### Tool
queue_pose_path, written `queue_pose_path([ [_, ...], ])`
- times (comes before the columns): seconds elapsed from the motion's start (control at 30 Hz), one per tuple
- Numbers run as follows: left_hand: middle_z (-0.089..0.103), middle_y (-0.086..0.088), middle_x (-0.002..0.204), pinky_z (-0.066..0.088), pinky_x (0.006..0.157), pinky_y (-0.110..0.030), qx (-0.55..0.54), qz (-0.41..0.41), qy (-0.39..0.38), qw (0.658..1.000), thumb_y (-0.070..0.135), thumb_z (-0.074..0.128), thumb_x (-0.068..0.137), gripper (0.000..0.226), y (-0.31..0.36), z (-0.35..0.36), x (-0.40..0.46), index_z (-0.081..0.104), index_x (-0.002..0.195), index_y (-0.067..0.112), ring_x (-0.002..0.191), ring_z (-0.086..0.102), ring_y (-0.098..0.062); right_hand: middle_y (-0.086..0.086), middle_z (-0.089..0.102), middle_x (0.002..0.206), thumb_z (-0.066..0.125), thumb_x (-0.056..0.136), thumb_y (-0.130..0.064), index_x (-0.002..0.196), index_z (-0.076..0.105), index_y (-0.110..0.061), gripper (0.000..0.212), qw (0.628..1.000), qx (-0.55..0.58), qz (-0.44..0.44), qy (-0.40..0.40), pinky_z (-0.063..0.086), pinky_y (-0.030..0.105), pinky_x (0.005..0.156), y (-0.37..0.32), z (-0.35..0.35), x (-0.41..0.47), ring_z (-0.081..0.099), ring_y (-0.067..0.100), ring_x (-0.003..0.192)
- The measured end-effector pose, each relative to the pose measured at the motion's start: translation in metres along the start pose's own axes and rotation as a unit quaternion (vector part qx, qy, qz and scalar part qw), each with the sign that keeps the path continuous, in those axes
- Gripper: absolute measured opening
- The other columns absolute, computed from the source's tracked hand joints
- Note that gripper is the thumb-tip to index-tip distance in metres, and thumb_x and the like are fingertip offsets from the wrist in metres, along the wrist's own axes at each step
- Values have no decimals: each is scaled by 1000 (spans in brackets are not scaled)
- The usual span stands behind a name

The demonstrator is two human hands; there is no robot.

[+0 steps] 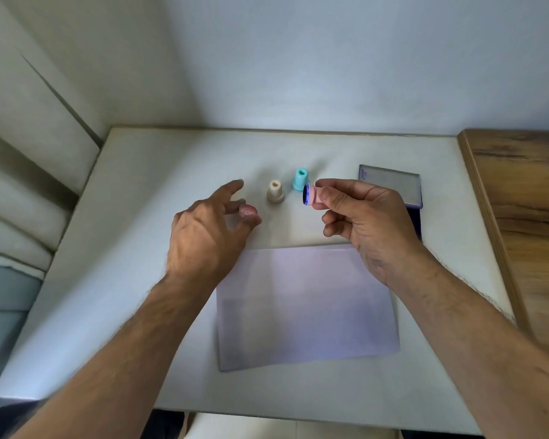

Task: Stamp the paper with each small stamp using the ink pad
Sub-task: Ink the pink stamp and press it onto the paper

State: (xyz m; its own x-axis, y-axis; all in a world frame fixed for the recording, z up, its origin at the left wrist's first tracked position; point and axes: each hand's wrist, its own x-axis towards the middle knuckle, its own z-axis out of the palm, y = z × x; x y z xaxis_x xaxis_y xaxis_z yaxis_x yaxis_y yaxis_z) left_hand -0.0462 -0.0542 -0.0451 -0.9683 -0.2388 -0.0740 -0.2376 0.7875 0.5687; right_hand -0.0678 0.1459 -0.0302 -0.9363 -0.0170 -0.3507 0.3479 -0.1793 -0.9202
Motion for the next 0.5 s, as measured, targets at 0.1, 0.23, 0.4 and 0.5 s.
queue_pose_path([
  [0.1,65,2,130,35,109,-35,64,44,10,997,43,55,93,34,-4,4,0,62,126,35,131,50,-15,13,71,81,67,87,-5,97,73,-5,12,1000,-5,-3,-1,52,25,52,0,-1,0,56,15,57],
  [0.23,57,-1,139,18,117,-38,99,55,11,994,41,55,94,27,-7,8,-1,63,120,37,140,39,-15,13,71,80,67,87,-5,96,74,-6,12,1000,-8,-5,-3,52,25,52,0,0,-1,56,14,57],
  [0.4,61,2,134,26,115,-42,87,60,-3,994,41,59,91,30,-10,10,2,64,119,31,135,44,-20,14,71,81,67,87,-5,97,73,-5,12,1000,-7,-4,-4,51,25,51,1,1,-1,55,15,56],
  [0.5,66,-1,127,28,115,-39,70,57,13,996,41,60,92,32,-2,5,-1,65,121,27,126,51,-22,14,71,81,68,86,-4,98,73,-5,14,1000,-11,-4,-2,51,25,51,2,1,0,55,15,57],
])
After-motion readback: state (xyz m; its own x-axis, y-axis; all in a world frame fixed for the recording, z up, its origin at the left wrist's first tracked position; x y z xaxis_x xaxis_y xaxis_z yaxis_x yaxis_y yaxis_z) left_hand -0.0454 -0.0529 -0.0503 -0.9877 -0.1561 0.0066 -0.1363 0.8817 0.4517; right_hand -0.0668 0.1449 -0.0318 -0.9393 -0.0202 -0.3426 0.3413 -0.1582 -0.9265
